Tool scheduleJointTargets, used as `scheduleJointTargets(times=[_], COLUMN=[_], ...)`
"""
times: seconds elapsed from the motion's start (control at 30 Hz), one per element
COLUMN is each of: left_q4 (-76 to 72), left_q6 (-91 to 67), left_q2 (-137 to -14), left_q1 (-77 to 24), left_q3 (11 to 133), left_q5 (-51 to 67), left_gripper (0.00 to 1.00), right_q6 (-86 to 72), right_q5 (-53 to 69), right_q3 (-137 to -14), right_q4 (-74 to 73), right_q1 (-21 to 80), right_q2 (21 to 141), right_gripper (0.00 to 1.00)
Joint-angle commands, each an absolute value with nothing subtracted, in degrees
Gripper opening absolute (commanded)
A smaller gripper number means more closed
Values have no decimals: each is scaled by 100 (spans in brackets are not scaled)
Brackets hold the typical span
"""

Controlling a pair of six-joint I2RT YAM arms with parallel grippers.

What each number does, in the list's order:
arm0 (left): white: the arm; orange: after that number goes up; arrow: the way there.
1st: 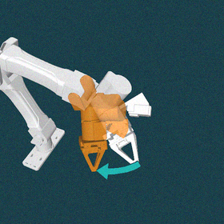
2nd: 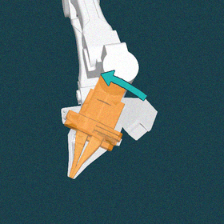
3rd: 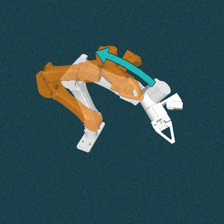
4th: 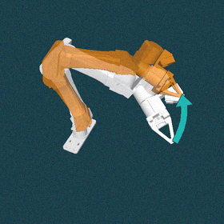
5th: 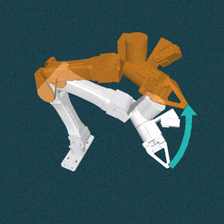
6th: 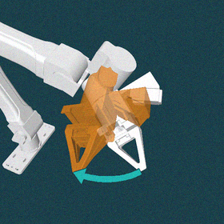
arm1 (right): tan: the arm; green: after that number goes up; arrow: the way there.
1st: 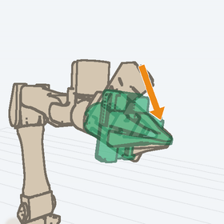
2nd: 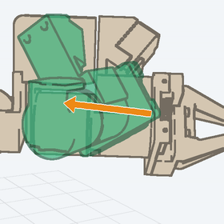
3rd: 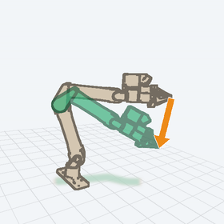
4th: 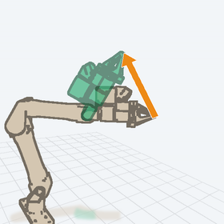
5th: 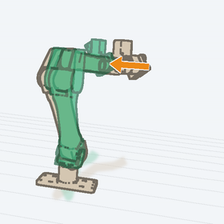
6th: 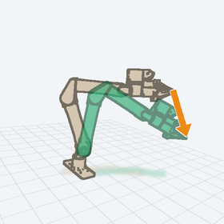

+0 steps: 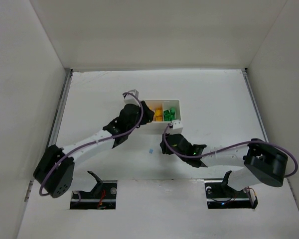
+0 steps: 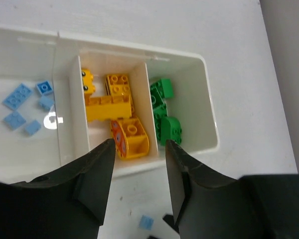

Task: Sort the legos into containers by color

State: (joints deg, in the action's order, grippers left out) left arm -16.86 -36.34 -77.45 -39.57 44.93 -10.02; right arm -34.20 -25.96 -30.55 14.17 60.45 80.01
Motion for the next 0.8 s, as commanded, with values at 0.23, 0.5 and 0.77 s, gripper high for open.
scheduleJointTargets(times=[0.23,0.5,0.77], left_q4=[-520,-386,-623], left_q6=[-3551,-3718,-3683], left_q2=[-6048,-5959,-6415], left_q1=[-5057,-5558,-5963], left_q3=[3094,2593,2646], left_q5=[-1793,-2004,-2013], left_gripper=[39,44,50], right_q6=[-3085,-3050,-3181], right_q5=[-2830,-2927,-2953], right_q3=[-3656,-3779,-3736], right_q4=[1099,1002,817], right_q1=[6121,6148,6183], right_q2=[8736,8991,8851], right_gripper=[48,41,23])
